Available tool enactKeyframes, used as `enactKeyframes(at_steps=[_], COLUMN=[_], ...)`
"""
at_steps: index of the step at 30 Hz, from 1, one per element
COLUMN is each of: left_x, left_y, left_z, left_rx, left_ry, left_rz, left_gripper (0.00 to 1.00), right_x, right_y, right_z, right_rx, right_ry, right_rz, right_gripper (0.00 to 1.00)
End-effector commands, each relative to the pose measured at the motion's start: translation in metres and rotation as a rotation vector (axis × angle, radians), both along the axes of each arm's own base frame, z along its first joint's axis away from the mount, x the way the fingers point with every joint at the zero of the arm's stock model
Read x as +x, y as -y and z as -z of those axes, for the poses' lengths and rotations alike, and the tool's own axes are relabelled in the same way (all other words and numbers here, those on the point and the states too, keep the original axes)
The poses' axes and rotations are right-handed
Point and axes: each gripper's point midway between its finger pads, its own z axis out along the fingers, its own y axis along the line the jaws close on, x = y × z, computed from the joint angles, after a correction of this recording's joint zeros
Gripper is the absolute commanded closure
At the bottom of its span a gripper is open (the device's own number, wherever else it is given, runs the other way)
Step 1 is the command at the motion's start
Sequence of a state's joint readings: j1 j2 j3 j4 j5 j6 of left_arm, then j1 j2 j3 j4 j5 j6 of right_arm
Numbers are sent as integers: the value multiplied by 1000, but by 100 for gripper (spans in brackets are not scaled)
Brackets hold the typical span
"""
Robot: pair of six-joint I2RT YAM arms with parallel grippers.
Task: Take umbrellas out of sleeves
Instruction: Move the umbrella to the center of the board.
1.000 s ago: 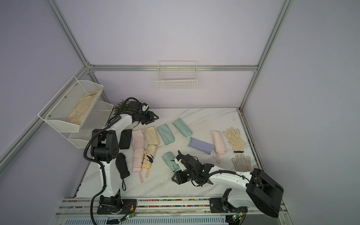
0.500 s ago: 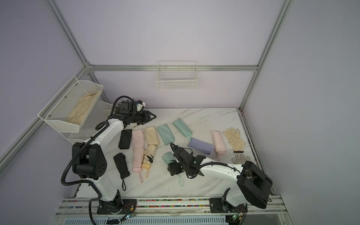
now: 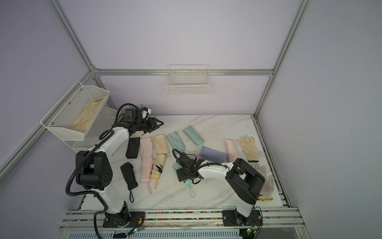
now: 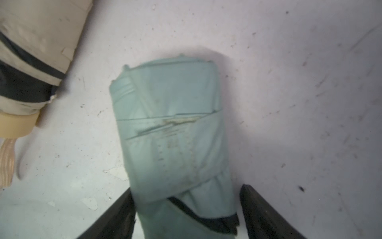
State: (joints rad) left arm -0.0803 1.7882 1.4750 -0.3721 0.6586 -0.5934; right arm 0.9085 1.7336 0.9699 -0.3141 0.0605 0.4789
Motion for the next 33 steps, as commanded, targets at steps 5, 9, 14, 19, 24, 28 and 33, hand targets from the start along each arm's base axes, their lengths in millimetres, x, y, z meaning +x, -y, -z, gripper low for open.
enactKeyframes(at_steps=[5, 9, 14, 19, 24, 28, 33], left_x=[1, 1, 2, 3, 4, 4, 5], left_y=[-5, -6, -8, -9, -10, -12, -16], left_z=[-12, -12, -12, -11, -11, -12, -12], left_rx=[-48, -55, -67, -75, -79, -76, -79], left_ry=[28, 23, 22, 16, 16, 22, 21], left_rz=[-6, -9, -10, -14, -18, -24, -32], left_gripper=[50, 50, 50, 50, 50, 50, 50], right_x=[18, 31, 44, 46, 48, 35, 3], right_y=[6, 6, 8, 7, 9, -4, -62], right_z=[0, -1, 0, -2, -26, -61, -78], right_rx=[3, 9, 6, 14, 34, 101, 122], right_ry=[-11, -11, -10, -18, 56, 133, 165], right_rz=[98, 137, 175, 176, 184, 171, 92], right_gripper=[37, 37, 37, 28, 9, 8, 9])
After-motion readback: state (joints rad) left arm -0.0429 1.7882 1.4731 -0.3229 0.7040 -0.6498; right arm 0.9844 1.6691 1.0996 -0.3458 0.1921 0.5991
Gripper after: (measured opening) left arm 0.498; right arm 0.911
